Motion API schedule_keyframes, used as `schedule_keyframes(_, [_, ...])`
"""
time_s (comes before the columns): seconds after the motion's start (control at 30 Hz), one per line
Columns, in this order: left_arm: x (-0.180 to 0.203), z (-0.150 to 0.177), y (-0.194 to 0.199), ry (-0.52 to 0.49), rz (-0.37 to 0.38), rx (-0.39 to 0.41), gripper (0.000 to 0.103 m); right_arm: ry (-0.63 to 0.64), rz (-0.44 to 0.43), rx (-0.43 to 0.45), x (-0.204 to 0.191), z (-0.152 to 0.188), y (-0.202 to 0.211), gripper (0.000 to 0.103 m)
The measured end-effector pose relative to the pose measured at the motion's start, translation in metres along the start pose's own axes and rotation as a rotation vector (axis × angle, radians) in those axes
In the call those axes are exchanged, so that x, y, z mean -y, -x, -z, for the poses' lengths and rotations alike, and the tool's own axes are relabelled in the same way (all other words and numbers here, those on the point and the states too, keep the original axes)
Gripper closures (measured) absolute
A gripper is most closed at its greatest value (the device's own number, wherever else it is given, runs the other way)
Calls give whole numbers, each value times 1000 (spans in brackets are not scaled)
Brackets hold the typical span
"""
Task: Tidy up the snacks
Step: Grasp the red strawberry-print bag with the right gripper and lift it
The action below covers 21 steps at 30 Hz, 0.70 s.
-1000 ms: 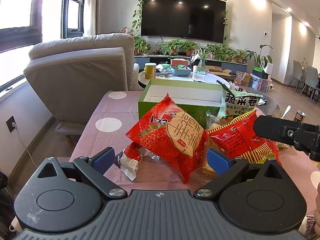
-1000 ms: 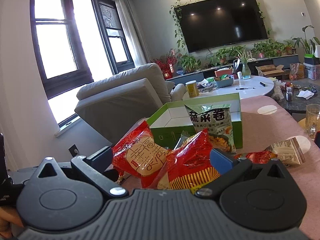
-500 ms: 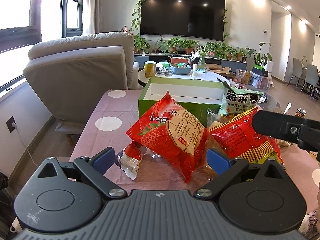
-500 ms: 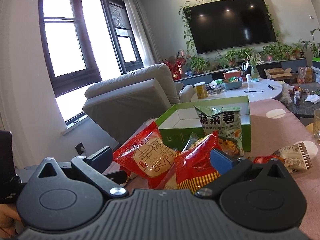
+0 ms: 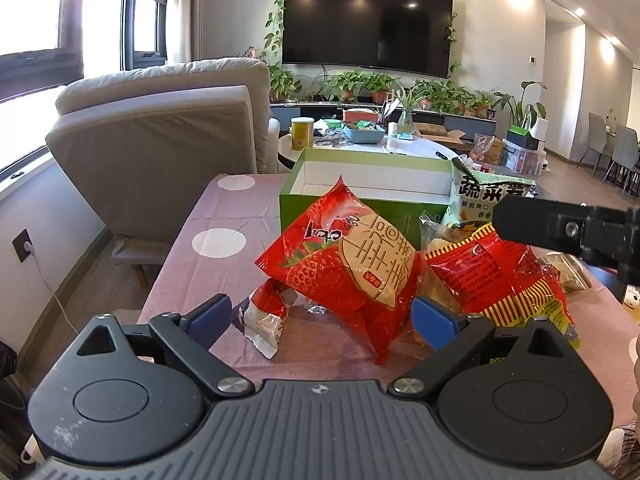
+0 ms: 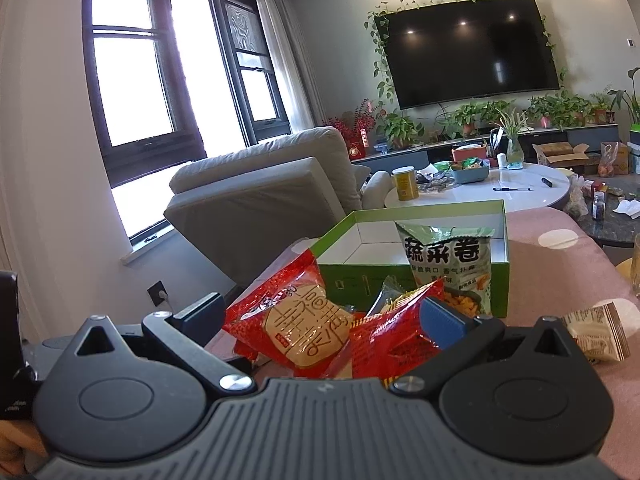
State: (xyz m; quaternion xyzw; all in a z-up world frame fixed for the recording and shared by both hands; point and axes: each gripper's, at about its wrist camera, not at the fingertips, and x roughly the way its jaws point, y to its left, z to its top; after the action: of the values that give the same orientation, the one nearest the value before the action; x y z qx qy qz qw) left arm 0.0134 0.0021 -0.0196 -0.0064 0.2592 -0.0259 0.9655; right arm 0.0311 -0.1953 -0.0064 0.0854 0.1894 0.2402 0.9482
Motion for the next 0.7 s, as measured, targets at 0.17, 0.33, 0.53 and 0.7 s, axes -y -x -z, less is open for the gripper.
schedule_keyframes(0.17, [0,0,-4,0,22,-6,12,16,5,-4,0,-3,-6,3])
schedule_keyframes(0.33, [1,-1,-12,0,48,-22,19,36,-7,-20,-2,-8,-18,3])
schedule_keyframes(0.53, [4,-4,-26,-7,63,-45,23,53,-20,-59,-3,-7,-36,3])
schedule_keyframes(0.7, [3,-5,-41,7,78,-82,25,29,-60,-124,5,-9,-59,3])
